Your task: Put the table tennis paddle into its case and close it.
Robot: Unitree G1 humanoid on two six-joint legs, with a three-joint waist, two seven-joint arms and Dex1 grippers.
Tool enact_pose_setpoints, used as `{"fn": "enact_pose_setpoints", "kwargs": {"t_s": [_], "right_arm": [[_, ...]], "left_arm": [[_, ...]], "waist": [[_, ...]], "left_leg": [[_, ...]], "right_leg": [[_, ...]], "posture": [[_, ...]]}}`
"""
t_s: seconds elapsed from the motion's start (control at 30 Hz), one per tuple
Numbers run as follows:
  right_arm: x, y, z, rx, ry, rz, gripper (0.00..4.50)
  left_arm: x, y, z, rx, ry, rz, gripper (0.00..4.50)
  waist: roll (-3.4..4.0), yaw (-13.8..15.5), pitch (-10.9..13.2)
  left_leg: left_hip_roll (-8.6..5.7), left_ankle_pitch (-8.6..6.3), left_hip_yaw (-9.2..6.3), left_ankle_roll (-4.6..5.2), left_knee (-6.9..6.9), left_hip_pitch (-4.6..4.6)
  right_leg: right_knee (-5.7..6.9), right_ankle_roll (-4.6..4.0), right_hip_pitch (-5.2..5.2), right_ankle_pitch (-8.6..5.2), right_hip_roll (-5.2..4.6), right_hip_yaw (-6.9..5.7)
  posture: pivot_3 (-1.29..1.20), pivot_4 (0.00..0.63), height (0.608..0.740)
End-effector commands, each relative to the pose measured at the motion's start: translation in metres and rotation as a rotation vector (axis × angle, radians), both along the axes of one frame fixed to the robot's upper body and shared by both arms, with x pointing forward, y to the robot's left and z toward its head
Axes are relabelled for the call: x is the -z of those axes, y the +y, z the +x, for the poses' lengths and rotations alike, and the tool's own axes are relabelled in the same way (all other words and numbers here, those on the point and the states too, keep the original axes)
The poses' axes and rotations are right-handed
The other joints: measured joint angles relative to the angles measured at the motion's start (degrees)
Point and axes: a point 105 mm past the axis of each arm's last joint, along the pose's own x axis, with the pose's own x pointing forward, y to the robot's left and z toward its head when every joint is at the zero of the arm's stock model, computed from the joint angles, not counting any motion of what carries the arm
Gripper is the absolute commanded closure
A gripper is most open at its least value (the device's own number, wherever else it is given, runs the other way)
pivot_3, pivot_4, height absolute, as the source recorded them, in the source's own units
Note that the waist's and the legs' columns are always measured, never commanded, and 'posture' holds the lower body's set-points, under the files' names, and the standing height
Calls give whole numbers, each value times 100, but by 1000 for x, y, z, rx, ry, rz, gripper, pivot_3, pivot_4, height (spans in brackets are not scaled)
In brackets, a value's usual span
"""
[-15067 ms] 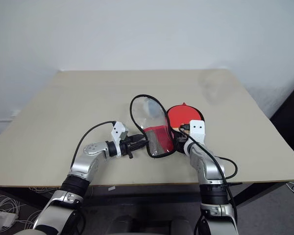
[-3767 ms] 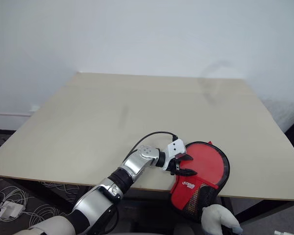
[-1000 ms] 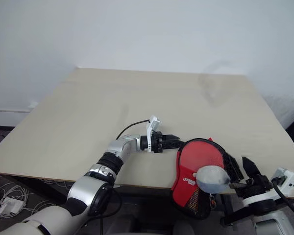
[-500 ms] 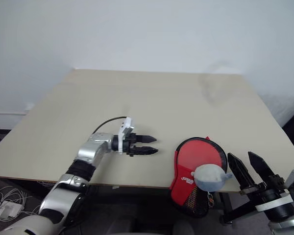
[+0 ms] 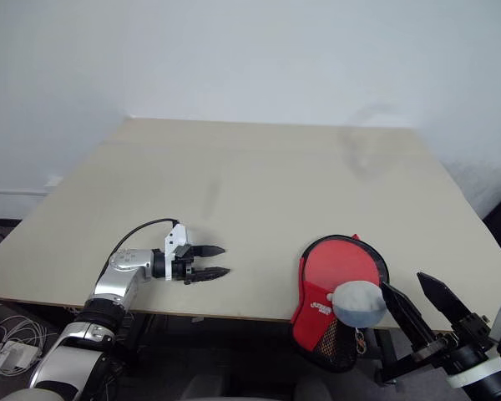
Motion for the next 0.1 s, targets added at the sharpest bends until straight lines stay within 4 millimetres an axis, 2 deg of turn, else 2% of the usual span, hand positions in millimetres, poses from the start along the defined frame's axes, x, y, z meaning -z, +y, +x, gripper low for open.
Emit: {"fn": "enact_pose_setpoints", "kwargs": {"t_s": [0.03, 0.1], "right_arm": [[-8, 3, 3, -21, -31, -20, 26], [-8, 3, 4, -20, -30, -23, 26]], "left_arm": [[-4, 9, 3, -19, -27, 17, 1288], [-4, 11, 8, -25, -23, 29, 1288]], "waist": [[1, -1, -1], [2, -2, -1]], "left_leg": [[0, 0, 1, 0, 0, 0], [1, 0, 1, 0, -1, 3]], "right_leg": [[0, 0, 0, 0, 0, 0], [1, 3, 0, 2, 2, 0]], "posture": [[0, 0, 728], [0, 0, 728]]}}
